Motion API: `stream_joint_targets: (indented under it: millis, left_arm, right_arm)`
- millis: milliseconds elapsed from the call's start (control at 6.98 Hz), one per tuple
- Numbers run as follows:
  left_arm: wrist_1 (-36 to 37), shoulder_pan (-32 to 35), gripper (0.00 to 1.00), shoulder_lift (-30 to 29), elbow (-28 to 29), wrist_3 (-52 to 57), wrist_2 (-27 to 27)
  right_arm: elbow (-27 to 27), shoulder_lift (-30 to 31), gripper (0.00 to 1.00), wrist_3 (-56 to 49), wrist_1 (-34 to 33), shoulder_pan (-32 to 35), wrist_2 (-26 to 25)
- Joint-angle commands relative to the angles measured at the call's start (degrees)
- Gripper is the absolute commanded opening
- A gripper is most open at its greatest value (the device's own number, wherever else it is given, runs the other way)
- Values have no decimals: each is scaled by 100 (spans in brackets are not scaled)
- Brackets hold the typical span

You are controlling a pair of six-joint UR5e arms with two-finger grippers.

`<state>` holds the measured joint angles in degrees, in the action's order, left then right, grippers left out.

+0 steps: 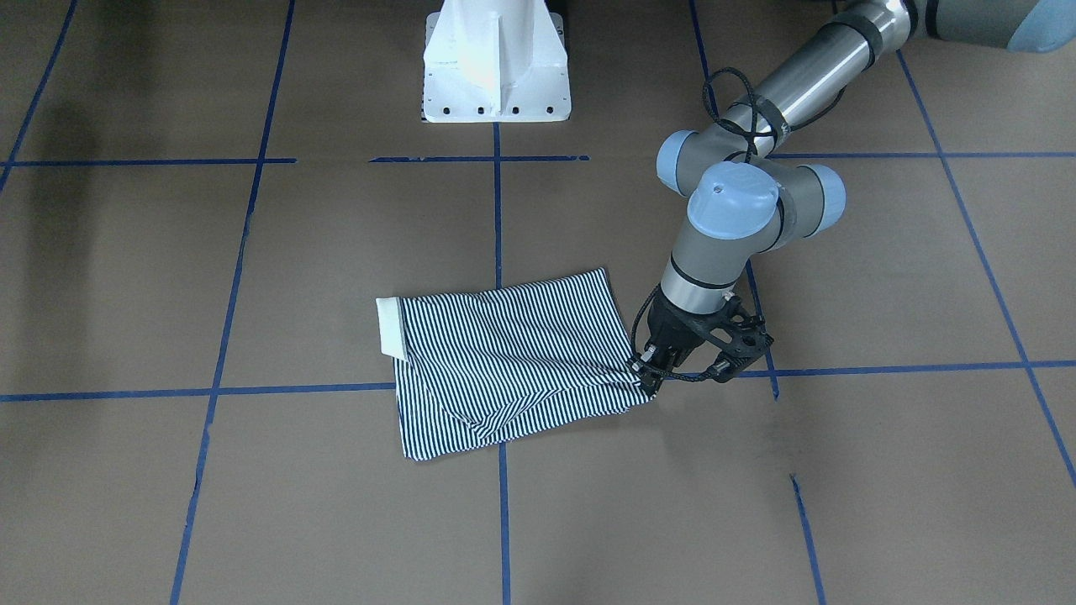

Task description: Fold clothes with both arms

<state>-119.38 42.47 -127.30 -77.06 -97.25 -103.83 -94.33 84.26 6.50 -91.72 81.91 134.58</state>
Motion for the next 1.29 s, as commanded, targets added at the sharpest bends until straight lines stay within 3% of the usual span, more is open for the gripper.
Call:
stream_joint_targets:
  millis: [0,286,573,859,1002,1145]
  left_arm:
    - [2,16,100,21,42,528,126]
    - [176,523,100,135,-133,1519,-109]
    - [825,1050,100,966,-1463,3063,-400]
    - [1381,1997,100,1792,-2092,5195,-960]
    - [1286,2490,100,2571,-2416,6469,-1102]
    - [1285,3199,100,2988,-2558,7647,-1522]
  right_arm:
    - [-6,21,100,0,14,0,-2]
    - [-85,29,100,0,5,9,-19]
    - [-181,82,100,9,-4,87,-20]
    - [-209,117,100,79,5,140,-63]
    - [-261,248,100,114,40,262,76]
    - [-270,589,100,88,84,272,60]
